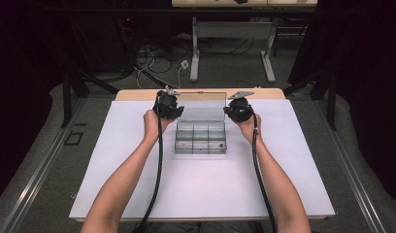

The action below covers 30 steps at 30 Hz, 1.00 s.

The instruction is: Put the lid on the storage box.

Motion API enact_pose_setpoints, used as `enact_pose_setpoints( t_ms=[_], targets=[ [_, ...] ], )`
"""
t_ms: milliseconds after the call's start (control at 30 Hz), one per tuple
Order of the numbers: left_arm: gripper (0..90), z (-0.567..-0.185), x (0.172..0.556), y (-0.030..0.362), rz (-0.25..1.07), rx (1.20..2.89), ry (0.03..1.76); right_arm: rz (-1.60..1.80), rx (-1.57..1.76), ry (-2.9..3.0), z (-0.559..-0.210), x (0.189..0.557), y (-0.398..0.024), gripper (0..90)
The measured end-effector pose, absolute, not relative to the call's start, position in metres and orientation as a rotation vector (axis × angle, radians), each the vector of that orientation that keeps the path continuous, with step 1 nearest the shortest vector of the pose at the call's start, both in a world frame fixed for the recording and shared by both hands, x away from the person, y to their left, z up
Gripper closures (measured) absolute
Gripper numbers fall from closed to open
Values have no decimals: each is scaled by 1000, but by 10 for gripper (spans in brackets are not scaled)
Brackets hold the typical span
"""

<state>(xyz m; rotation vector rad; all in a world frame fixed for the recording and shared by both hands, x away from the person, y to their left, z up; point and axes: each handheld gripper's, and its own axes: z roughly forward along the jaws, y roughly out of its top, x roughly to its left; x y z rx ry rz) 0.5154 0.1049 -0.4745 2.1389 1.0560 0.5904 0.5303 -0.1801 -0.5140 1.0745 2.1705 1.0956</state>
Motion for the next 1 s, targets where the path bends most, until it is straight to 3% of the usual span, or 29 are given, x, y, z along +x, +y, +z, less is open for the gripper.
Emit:
enact_pose_setpoints(
  t_ms=[300, 667, 1000],
  targets=[
    [665, -475, 510, 107, 596, 2121, 1041, 1085, 1054, 2174, -503, 518, -188, 892],
    [672, -477, 500, 112, 582, 2095, 1006, 1130, 1051, 2218, -479, 500, -197, 752],
    [681, -478, 493, 113, 576, 2090, 986, 1139, 1014, 2219, -466, 497, -181, 783]
  ],
)
